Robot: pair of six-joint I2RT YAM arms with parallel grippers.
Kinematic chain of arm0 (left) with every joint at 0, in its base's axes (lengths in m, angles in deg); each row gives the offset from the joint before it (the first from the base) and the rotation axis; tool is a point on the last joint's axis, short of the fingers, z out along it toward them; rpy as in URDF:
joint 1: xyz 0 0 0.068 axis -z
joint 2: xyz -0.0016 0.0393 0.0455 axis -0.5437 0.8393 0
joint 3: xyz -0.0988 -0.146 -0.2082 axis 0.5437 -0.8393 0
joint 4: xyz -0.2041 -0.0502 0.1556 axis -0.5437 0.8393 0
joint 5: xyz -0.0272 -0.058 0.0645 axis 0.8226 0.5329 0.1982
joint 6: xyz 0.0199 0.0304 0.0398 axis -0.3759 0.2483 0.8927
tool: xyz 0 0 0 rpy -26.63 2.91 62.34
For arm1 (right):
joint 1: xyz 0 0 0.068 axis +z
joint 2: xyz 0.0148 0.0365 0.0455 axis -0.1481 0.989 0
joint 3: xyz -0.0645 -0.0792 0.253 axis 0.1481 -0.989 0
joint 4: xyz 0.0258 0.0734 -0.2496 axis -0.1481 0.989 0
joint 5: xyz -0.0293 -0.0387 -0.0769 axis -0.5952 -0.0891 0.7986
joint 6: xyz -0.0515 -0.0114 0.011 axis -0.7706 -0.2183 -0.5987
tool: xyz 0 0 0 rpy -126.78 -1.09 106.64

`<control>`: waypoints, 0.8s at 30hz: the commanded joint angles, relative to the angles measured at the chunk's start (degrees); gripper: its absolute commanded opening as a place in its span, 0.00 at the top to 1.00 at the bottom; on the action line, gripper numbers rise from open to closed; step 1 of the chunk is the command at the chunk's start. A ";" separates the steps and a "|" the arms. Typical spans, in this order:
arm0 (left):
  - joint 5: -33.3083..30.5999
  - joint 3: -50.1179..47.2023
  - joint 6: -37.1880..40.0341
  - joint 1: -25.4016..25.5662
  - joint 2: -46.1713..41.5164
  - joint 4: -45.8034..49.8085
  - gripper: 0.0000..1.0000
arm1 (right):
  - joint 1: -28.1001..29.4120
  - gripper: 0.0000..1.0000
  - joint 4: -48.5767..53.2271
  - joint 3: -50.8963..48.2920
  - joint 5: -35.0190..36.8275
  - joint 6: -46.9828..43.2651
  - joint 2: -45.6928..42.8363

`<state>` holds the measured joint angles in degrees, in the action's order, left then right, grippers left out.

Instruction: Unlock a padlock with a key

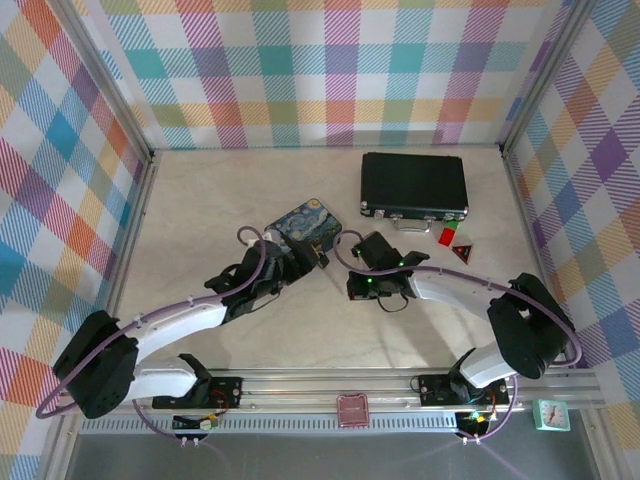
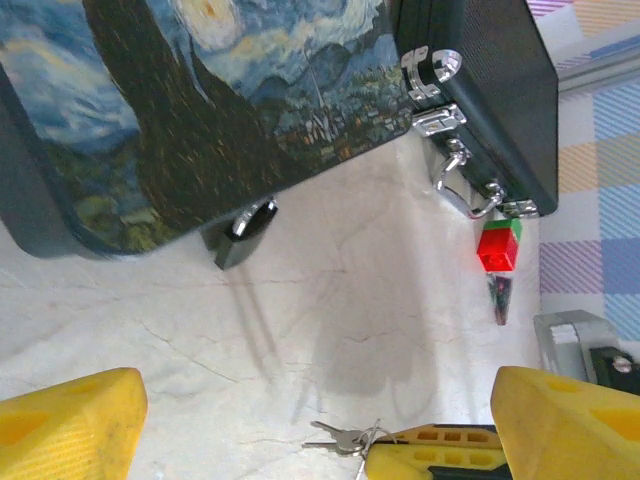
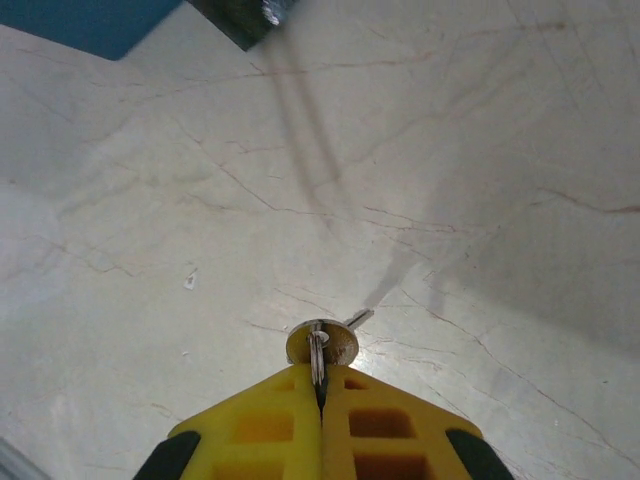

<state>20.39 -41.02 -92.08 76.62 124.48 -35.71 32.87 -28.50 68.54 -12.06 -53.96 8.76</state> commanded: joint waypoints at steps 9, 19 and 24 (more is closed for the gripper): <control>-6.90 5.18 -2.35 1.43 -0.37 0.03 0.09 | -1.31 1.00 4.21 -1.63 0.11 0.16 2.19; -10.61 5.45 0.71 0.63 -3.76 4.53 0.08 | -1.17 0.70 15.88 0.26 8.22 -0.28 -0.79; -11.91 5.40 2.10 -0.96 -5.98 6.48 0.07 | -0.85 0.64 20.86 5.06 12.59 -4.54 1.36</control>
<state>10.65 -37.13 -91.86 76.62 120.48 -31.42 31.67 -12.26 69.91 -3.17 -55.47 9.76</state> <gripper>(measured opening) 0.926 0.348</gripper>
